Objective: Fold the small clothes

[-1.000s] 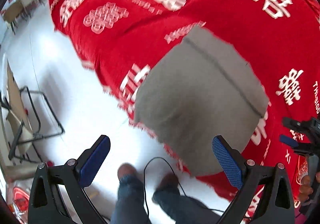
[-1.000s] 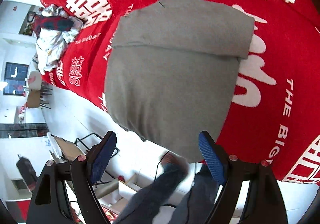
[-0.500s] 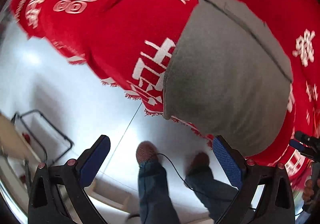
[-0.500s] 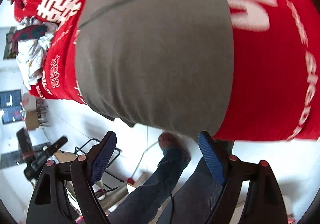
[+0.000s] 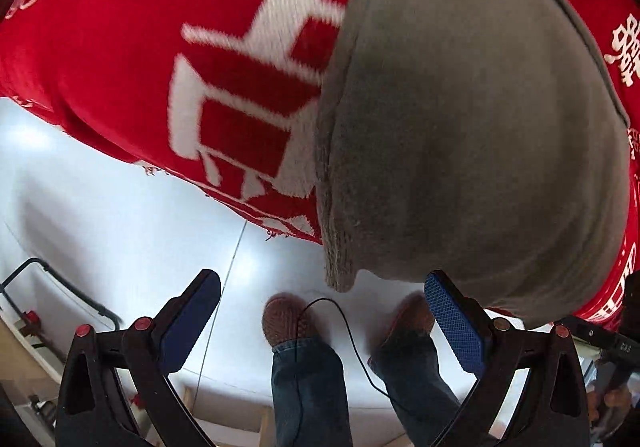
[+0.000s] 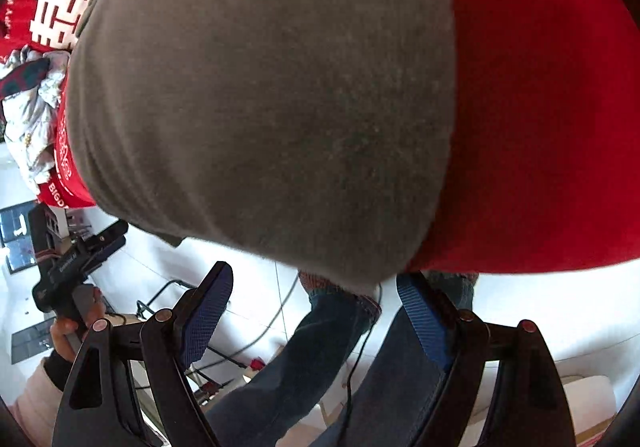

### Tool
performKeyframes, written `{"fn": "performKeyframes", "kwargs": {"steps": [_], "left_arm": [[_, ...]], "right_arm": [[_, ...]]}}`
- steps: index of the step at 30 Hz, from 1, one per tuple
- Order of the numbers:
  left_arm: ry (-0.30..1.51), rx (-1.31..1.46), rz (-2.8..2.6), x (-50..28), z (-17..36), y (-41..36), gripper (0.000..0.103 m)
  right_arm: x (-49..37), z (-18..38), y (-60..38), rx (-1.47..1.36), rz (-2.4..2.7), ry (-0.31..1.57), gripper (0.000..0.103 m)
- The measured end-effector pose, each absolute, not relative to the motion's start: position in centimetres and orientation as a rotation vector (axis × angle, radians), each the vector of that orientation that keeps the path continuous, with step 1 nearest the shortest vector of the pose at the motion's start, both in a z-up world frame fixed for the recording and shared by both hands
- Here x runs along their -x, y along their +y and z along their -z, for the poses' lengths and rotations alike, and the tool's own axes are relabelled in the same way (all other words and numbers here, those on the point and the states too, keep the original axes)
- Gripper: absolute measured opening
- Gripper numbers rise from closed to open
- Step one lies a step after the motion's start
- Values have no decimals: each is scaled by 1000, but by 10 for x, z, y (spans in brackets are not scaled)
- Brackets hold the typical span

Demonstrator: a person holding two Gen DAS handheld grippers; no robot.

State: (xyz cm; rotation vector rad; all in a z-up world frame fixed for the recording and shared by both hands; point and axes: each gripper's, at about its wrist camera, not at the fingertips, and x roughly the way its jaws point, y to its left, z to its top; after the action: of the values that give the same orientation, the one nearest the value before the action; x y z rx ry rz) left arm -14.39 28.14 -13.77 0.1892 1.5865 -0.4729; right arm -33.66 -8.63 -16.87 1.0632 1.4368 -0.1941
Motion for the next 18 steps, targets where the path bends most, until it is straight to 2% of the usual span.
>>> {"fn": "performKeyframes", "kwargs": {"steps": [2,3,4,5,6,7,8,9,13,18], "left_arm": [[1588,-185,478,145,143,280,102],[1588,-180,481,148,142,278,102],[1588,-168,488,149,142,276,101],[1589,-150,503,149,140,275,94],[1590,-138,528,150,137,273,70],[1607,-131,560,149,135,270,55],[1629,-111,602,149,135,267,23],[1640,-98,633,149,132,265,9],[1617,-118,710,150,109,264,8],[1523,-63,881,136,30,262,8]], "right_arm": [[341,172,-85,-1082,198,1432,87],[343,172,-84,-1093,208,1425,82],[344,171,-85,-1103,216,1419,64],[347,171,-86,-1130,237,1416,49],[349,171,-88,-1153,248,1414,18],[353,171,-90,-1197,257,1401,10],[354,169,-92,-1213,251,1388,7],[354,162,-93,-1236,225,1361,7],[349,113,-95,-1319,98,1204,6],[326,50,-123,-1373,52,957,6]]}}
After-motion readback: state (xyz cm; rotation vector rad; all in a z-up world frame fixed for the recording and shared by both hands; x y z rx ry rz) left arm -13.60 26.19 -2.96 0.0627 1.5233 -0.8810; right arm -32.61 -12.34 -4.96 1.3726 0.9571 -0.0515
